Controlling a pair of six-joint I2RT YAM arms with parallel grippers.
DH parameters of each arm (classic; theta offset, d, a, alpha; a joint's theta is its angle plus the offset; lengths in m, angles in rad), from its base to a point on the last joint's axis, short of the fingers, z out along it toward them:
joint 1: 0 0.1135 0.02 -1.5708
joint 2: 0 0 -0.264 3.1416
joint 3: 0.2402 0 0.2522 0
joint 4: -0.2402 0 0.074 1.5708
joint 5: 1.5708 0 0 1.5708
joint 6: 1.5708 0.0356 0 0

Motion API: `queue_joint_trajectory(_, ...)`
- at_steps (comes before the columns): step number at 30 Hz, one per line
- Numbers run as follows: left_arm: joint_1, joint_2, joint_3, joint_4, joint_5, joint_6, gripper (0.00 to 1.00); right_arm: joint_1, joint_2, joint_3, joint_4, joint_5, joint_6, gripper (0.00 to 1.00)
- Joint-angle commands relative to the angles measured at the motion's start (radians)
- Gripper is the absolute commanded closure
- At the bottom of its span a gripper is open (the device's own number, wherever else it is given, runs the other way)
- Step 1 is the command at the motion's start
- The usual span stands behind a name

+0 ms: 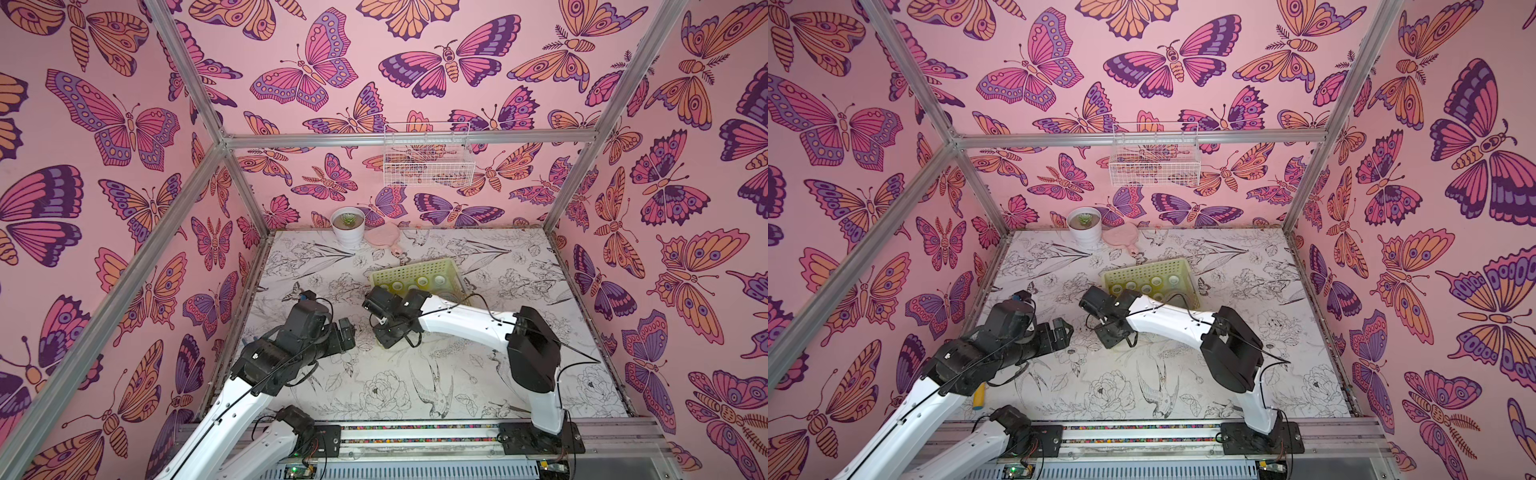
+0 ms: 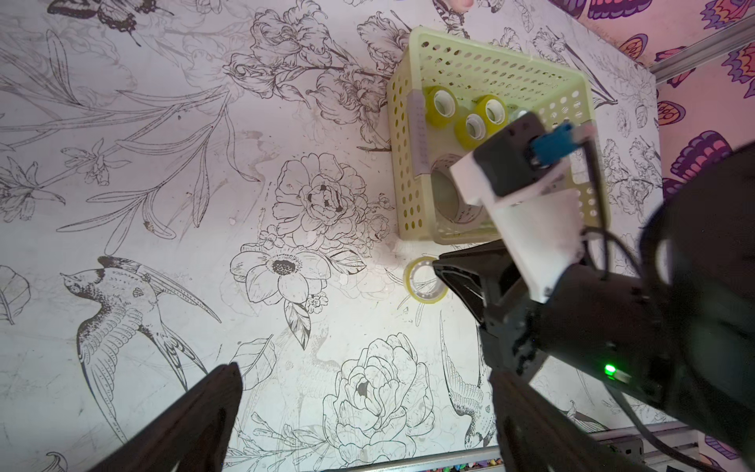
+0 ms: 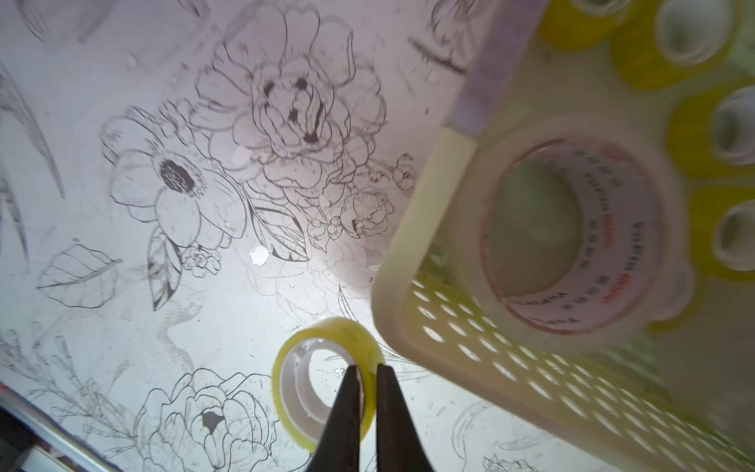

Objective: Put the transparent tape into the storage box
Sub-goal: Pick up the tape at the center of the board, then place the tape in the storage box.

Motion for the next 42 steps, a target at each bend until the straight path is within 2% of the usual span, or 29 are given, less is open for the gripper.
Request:
queue_joint_trajectory(1, 0.006, 0.043, 0.029, 0.056, 0.019, 0.046, 0.0, -0.036, -0.067, 0.035, -0.059, 0.075, -0.017, 0.91)
queue_joint_trajectory(8, 0.006, 0.162, 0.077, 0.133, 0.052, 0.08, 0.0, -0.156, -0.124, 0.028, -0.063, 0.065, -0.037, 0.92)
queue_joint_trajectory(16, 0.006, 0.285, 0.126, 0.196, 0.086, 0.105, 0.0, -0.29, -0.099, 0.035, -0.038, 0.024, -0.062, 0.92)
queue_joint_trajectory(34, 0.008, 0.539, 0.255, 0.238, 0.151, 0.171, 0.0, -0.507, 0.074, 0.102, 0.041, -0.005, -0.105, 0.92)
queue_joint_trajectory(42, 0.016, 0.566, 0.274, 0.238, 0.155, 0.181, 0.0, -0.536, 0.184, 0.178, 0.038, -0.028, -0.121, 0.92)
